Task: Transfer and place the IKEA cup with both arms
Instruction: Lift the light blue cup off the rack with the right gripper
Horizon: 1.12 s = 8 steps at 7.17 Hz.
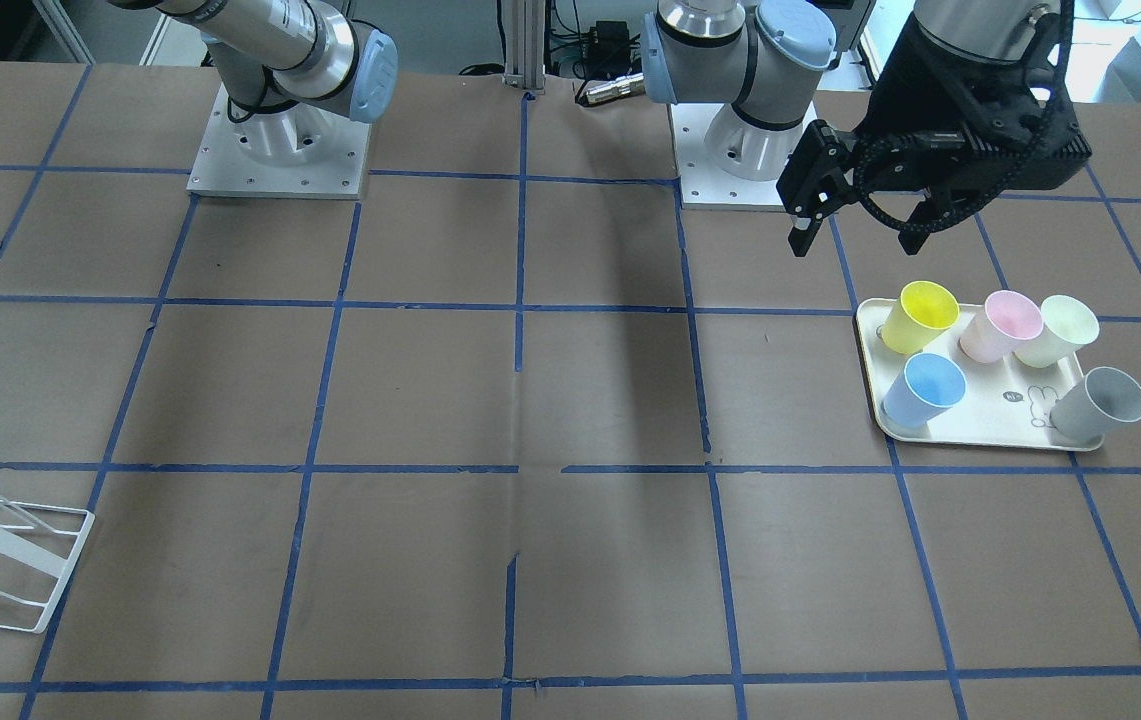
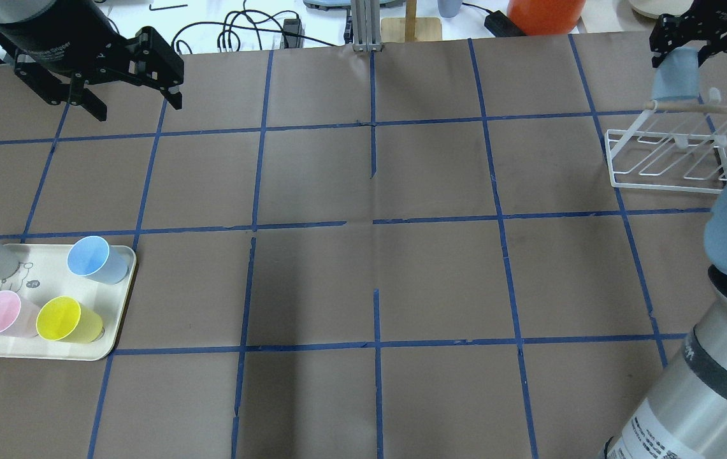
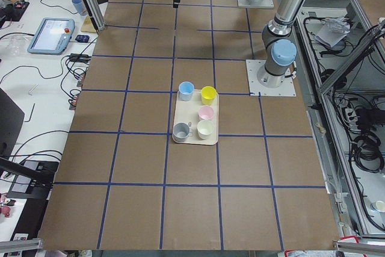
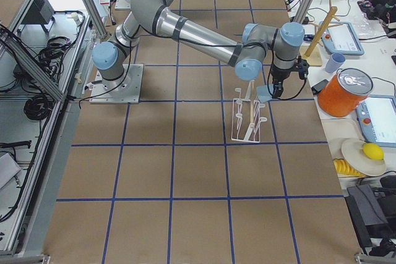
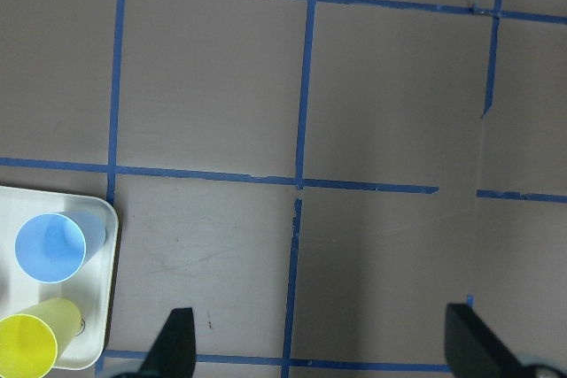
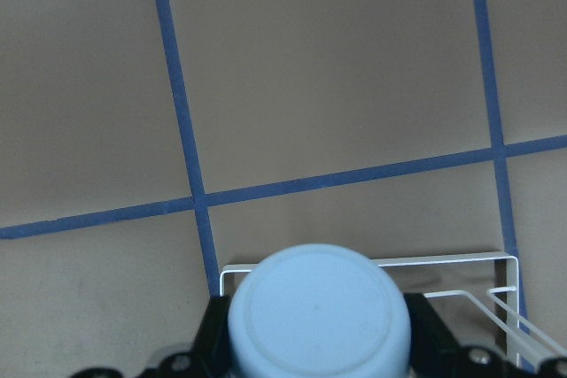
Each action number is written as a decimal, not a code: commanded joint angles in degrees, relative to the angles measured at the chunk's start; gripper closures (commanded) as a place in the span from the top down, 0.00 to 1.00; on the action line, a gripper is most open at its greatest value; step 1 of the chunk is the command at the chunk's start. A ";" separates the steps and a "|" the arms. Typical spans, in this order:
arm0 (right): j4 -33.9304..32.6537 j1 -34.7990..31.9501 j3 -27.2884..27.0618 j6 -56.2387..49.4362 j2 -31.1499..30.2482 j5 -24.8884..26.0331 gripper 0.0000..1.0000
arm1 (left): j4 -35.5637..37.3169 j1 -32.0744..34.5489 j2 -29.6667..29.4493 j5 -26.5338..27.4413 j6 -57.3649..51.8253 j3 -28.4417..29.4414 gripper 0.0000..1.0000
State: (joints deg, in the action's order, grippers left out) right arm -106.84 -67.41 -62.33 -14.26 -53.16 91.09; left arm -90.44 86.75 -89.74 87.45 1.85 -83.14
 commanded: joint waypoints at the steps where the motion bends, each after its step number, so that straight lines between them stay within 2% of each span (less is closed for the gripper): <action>1: 1.09 -0.09 1.94 0.02 -0.71 0.58 0.50 | 0.00 0.00 0.00 0.00 0.00 0.00 1.00; 5: 2.94 -0.70 2.12 -0.07 -5.71 -0.12 0.50 | 0.00 -0.09 0.00 0.00 0.00 0.09 1.00; 6: 5.47 -1.31 2.12 0.80 -6.77 -2.73 0.50 | 0.00 -0.09 0.00 0.00 0.00 0.26 1.00; 8: 10.23 -4.11 1.69 10.50 -8.36 -14.39 0.50 | -0.09 -2.27 0.09 -1.48 0.09 0.87 1.00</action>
State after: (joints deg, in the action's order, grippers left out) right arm -99.03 -69.68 -60.38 -9.91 -60.48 83.39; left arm -90.45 86.05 -89.72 86.95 1.86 -82.72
